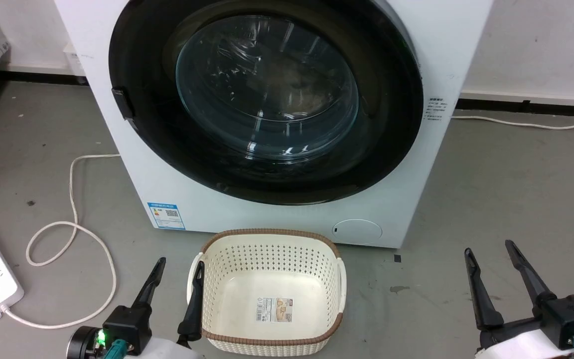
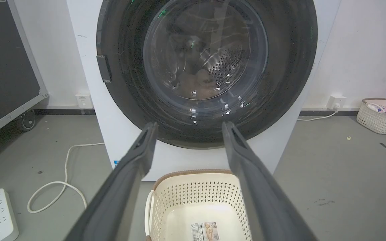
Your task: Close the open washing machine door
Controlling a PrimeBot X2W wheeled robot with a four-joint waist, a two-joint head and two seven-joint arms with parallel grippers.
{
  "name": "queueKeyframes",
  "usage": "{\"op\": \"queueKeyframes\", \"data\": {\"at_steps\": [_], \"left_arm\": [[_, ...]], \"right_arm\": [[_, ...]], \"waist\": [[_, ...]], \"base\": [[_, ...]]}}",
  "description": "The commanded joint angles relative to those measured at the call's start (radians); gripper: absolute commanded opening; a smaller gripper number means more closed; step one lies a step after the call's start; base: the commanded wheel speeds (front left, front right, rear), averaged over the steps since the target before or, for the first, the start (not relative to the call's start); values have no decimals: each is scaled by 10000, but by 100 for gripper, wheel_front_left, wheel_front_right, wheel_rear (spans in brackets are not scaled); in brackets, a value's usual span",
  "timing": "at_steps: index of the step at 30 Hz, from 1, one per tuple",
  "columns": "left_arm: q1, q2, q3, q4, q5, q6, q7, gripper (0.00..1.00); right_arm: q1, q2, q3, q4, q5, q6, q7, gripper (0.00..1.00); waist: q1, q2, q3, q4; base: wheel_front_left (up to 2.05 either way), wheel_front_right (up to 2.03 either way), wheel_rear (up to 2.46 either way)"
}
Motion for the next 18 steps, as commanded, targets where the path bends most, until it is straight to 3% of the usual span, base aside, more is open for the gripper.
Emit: {"op": "queueKeyframes", "data": {"at_steps": [1,5,6,18], "left_arm": [[115,-1,42,43,81,0,-45,100],[41,-16,28,105,87,-8,-45,100],[-3,-15,6,93,70,1,2,0],[-11,-29,24,-45,135,105,243,0]], "right_arm": [[141,71,-14,-79,-21,-7,-42,100],[201,98,48,89,7,-7,-42,100],[44,42,54,109,19,0,4,0],[10,46,114,55,32,1,238,0]], "waist": [[1,0,-6,-12],[1,0,-13,12],[2,0,-12,11],[2,0,-9,-3]], "base": [[0,0,0],[0,0,0],[0,0,0],[0,0,0]]}}
